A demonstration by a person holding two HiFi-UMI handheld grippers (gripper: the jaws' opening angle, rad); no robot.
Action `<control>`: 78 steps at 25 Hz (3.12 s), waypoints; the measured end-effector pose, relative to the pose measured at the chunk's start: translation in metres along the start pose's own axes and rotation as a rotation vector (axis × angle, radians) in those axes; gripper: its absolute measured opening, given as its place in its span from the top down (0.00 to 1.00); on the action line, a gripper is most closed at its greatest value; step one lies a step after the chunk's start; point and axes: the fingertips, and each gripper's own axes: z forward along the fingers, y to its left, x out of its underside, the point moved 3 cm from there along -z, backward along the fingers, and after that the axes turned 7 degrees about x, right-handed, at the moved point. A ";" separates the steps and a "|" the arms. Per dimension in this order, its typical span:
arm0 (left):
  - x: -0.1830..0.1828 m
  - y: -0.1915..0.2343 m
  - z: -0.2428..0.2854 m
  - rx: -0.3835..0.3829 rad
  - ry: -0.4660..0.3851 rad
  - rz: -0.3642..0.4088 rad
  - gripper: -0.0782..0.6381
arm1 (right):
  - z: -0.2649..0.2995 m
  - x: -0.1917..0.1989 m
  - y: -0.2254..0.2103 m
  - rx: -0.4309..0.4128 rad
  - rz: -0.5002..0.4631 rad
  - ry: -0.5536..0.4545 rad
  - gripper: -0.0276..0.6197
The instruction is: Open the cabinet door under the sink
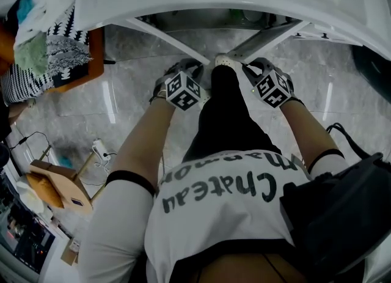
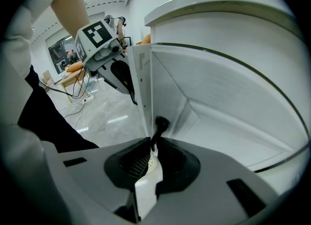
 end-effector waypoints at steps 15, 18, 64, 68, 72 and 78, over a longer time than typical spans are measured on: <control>0.028 -0.013 -0.013 0.004 0.049 0.094 0.84 | -0.017 0.029 0.010 -0.033 -0.138 0.093 0.90; 0.037 -0.017 -0.016 0.006 0.052 0.087 0.84 | -0.020 0.035 0.013 -0.032 -0.142 0.108 0.90; 0.098 -0.024 -0.051 -0.068 0.313 -0.013 0.84 | -0.078 0.141 0.005 -0.168 -0.367 0.292 0.88; 0.108 -0.023 -0.057 -0.076 0.370 0.012 0.84 | -0.084 0.153 -0.001 -0.153 -0.353 0.309 0.89; 0.120 -0.022 -0.063 -0.072 0.396 0.009 0.84 | -0.089 0.164 -0.007 -0.136 -0.330 0.327 0.88; 0.134 -0.018 -0.075 -0.073 0.410 0.048 0.84 | -0.093 0.171 -0.011 -0.111 -0.361 0.312 0.88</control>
